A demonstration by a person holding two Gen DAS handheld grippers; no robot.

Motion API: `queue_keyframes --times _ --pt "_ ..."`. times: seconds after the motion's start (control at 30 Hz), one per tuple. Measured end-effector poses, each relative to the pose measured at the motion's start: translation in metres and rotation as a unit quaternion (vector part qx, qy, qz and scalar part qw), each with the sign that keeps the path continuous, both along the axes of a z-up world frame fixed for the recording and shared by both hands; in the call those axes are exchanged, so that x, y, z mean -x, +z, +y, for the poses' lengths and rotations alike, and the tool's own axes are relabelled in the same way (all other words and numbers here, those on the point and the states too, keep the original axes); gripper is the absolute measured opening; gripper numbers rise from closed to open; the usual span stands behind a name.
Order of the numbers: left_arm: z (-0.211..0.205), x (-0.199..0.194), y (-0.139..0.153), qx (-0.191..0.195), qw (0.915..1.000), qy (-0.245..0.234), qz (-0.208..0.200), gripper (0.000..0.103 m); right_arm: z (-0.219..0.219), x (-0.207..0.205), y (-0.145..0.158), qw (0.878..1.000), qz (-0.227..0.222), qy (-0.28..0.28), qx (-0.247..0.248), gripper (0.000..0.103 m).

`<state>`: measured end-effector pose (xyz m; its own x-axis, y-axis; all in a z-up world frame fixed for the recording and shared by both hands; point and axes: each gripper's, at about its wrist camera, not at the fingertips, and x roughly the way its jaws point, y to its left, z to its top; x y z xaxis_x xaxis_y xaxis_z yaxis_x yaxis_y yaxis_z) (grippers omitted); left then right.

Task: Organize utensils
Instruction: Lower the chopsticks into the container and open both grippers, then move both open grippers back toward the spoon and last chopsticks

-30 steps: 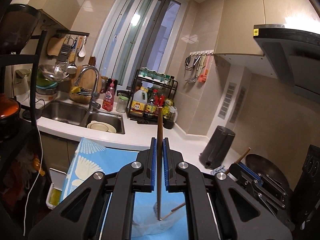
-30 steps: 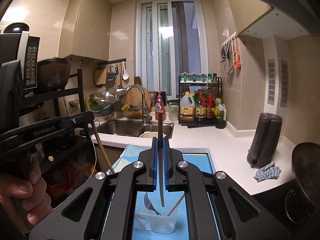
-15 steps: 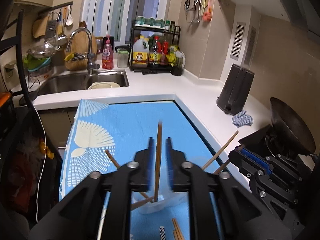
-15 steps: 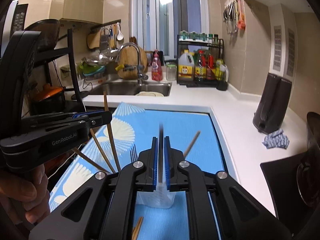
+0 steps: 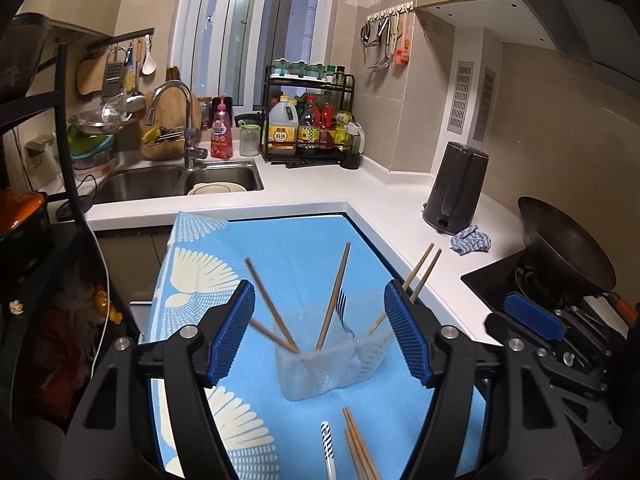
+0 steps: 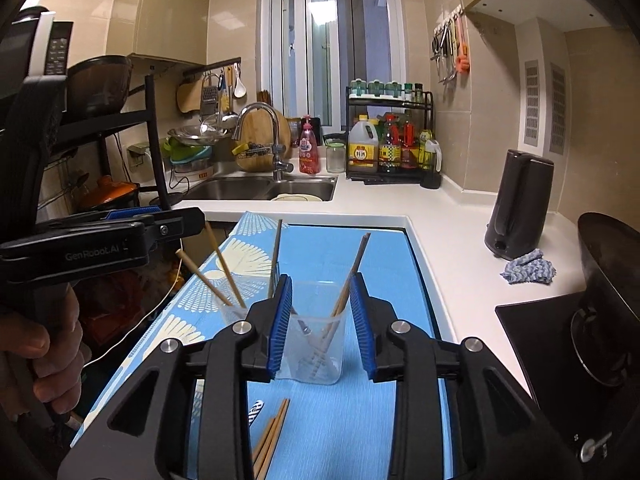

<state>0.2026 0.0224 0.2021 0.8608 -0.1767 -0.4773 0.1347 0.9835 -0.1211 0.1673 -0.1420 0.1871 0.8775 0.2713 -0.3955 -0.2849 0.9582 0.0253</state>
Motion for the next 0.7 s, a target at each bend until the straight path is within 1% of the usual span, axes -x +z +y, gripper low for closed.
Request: queue_keyframes --times 0.1,0.2,0.33,0.4,0.47,0.53,0.6,0.67,0.7 --pt "0.006 0.015 -0.010 -0.001 0.9999 0.010 0.003 0.070 0.000 0.025 -0.008 1.000 -0.010 0.007 0.008 0.031" --pt "0.012 0.030 -0.028 -0.006 0.9997 0.019 0.015 0.070 -0.006 0.048 -0.019 1.000 -0.007 0.008 -0.009 0.031" --pt "0.017 0.049 -0.055 -0.010 0.9988 0.023 0.042 0.070 -0.008 0.066 -0.046 1.000 0.016 0.008 -0.018 0.031" --pt "0.018 0.062 -0.070 -0.013 0.9980 0.023 0.057 0.069 -0.007 0.073 -0.067 0.999 0.044 0.015 -0.021 0.031" --pt "0.018 0.073 -0.082 -0.013 0.9974 0.021 0.067 0.065 -0.004 0.079 -0.086 0.998 0.065 0.021 -0.016 0.027" --pt "0.017 0.086 -0.094 -0.011 0.9967 0.019 0.078 0.060 -0.005 0.086 -0.106 0.995 0.091 0.023 -0.026 0.017" --pt "0.016 0.099 -0.106 -0.008 0.9960 0.019 0.087 0.054 -0.006 0.091 -0.122 0.993 0.111 0.021 -0.036 0.012" --pt "0.015 0.111 -0.121 -0.001 0.9950 0.020 0.098 0.043 -0.006 0.098 -0.139 0.990 0.131 0.016 -0.040 0.010" --pt "0.015 0.116 -0.128 0.004 0.9944 0.020 0.104 0.040 -0.005 0.101 -0.148 0.989 0.143 0.015 -0.043 0.010"
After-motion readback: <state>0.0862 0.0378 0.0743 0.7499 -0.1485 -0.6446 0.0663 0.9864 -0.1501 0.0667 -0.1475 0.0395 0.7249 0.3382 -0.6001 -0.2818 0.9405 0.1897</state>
